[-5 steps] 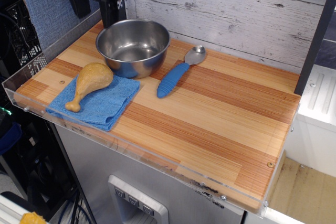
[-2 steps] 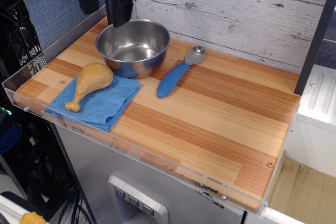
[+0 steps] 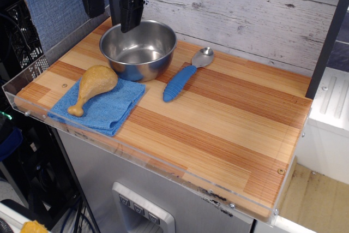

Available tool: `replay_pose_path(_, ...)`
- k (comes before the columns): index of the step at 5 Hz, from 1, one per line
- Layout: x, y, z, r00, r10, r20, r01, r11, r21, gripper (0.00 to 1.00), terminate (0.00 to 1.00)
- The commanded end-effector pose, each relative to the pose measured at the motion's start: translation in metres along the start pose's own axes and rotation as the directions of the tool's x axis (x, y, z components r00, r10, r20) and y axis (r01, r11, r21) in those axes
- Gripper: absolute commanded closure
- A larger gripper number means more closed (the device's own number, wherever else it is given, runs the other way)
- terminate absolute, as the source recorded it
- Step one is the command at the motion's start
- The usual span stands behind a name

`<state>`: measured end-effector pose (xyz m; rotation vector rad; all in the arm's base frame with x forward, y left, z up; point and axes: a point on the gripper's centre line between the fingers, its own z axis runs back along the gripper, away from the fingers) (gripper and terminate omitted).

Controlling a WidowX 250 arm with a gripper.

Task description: Move the pot top left of table

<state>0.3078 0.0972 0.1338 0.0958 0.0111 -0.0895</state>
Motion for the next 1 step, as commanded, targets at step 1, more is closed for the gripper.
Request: replay_pose_path(1, -0.0095, 0.0142, 0.0195, 1.0, 0.005, -0.023, -0.004, 0.998, 0.062, 0.0, 1.0)
